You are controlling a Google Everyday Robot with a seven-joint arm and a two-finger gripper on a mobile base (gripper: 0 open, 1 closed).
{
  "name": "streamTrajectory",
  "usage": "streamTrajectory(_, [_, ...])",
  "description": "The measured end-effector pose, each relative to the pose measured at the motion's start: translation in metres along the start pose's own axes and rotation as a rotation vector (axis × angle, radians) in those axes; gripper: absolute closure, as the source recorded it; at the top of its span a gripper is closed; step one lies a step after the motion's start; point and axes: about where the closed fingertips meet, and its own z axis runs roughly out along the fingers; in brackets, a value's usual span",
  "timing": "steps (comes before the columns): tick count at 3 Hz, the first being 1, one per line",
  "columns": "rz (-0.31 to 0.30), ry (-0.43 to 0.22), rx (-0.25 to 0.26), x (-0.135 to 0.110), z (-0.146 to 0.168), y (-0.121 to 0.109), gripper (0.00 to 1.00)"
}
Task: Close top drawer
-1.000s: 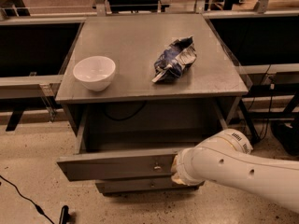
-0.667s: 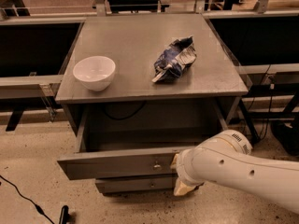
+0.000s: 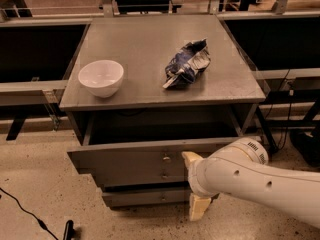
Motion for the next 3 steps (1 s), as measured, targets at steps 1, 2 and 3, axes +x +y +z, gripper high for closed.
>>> streamTrajectory(1, [0.004,0.030,0.005,-0.001,-0.013,0.008,0.16])
streamTrajectory(2, [0.049,0.002,0.026,-0.005,-0.022,0.005,0.39])
streamTrajectory(3, [0.030,-0.032,0.035,-0.008,-0.021,-0.008,0.62])
